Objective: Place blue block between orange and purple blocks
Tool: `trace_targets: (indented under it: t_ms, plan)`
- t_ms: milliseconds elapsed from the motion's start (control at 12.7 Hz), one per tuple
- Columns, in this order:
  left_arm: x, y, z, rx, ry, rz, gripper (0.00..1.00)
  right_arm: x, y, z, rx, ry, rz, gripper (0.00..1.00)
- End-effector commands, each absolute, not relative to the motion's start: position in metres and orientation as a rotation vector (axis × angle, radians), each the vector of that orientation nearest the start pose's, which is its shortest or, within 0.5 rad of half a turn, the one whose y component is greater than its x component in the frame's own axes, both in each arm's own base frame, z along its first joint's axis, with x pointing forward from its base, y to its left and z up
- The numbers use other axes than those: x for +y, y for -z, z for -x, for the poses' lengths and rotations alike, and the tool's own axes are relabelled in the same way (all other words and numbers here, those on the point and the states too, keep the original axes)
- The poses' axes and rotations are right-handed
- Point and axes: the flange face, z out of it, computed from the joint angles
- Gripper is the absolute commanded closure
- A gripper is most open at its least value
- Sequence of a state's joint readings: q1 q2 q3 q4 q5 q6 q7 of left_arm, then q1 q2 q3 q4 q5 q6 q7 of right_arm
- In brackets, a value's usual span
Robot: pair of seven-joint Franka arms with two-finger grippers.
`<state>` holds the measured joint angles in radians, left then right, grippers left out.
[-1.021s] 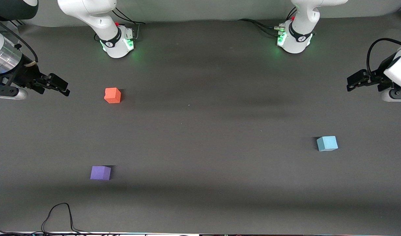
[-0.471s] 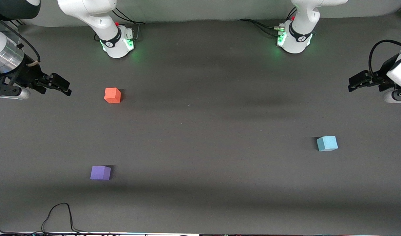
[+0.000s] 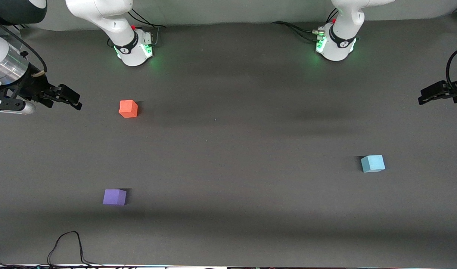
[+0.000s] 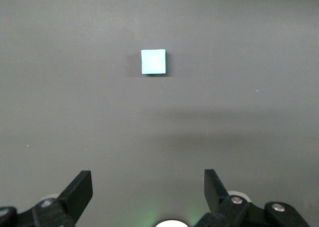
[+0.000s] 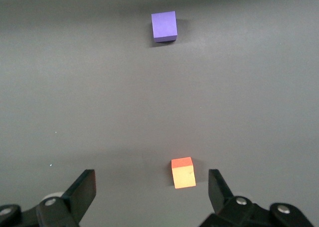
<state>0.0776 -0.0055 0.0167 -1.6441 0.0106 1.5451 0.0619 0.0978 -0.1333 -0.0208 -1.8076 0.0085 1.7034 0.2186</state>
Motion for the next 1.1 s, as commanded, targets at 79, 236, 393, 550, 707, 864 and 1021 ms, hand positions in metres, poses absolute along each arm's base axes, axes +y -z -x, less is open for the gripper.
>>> trace_targets:
  t_ms: [79,236,393,550,707,864,1021]
  plan:
    - [0.051,-0.526,-0.56,-0.023,-0.141,3.132,0.0,0.036,-0.597,-0.513,0.248,0.065,3.109,0.0]
    - [0.054,-0.474,-0.583,-0.022,-0.131,3.13,0.0,0.035,-0.595,-0.514,0.253,0.074,3.108,0.0]
    - [0.055,-0.418,-0.597,-0.019,-0.1,3.129,0.0,0.036,-0.59,-0.514,0.248,0.075,3.11,0.0]
    - [0.056,-0.359,-0.606,-0.017,-0.064,3.128,0.0,0.036,-0.586,-0.514,0.249,0.075,3.11,0.0]
    - [0.057,-0.311,-0.612,-0.017,-0.031,3.127,0.0,0.037,-0.585,-0.514,0.244,0.08,3.11,0.0]
    - [0.058,-0.273,-0.615,-0.02,0.01,3.125,0.0,0.037,-0.585,-0.514,0.244,0.082,3.109,0.0]
    - [0.058,-0.244,-0.619,-0.018,0.05,3.122,0.0,0.039,-0.585,-0.515,0.239,0.087,3.109,0.0]
